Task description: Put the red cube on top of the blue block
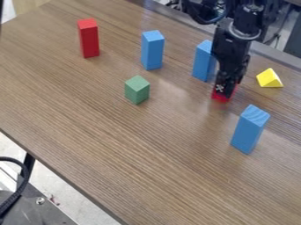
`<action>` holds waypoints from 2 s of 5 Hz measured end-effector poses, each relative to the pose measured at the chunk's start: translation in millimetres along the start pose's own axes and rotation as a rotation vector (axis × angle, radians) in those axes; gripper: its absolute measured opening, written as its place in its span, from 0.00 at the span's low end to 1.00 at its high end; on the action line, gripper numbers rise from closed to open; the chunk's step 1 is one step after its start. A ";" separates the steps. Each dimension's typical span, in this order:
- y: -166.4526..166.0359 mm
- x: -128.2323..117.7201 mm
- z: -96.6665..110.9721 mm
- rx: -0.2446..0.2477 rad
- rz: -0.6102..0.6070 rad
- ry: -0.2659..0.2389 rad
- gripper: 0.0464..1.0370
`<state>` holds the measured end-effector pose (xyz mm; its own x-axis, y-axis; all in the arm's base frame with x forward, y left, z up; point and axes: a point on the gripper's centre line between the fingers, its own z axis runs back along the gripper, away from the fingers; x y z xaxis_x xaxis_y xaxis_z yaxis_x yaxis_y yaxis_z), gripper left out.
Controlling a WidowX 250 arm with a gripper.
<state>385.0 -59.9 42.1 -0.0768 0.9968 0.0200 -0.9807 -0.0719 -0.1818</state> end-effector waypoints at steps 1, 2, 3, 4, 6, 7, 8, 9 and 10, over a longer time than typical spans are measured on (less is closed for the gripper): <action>4.4 -3.7 7.9 0.018 0.002 0.008 0.50; -6.9 -8.8 46.8 -0.015 0.024 0.050 0.50; -17.6 -3.4 78.4 -0.029 0.029 0.049 0.50; -29.2 8.9 95.0 -0.043 0.052 0.044 0.50; -49.8 44.4 116.3 -0.085 0.121 0.057 0.50; -51.0 50.4 108.8 -0.064 0.125 0.064 0.50; -47.6 52.9 101.0 -0.036 0.095 0.047 0.50; -40.4 55.3 93.5 -0.006 0.078 0.030 0.50; -38.6 56.6 89.9 -0.005 0.061 0.004 0.50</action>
<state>402.4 -3.8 138.7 -0.1353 0.9908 0.0052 -0.9733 -0.1319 -0.1878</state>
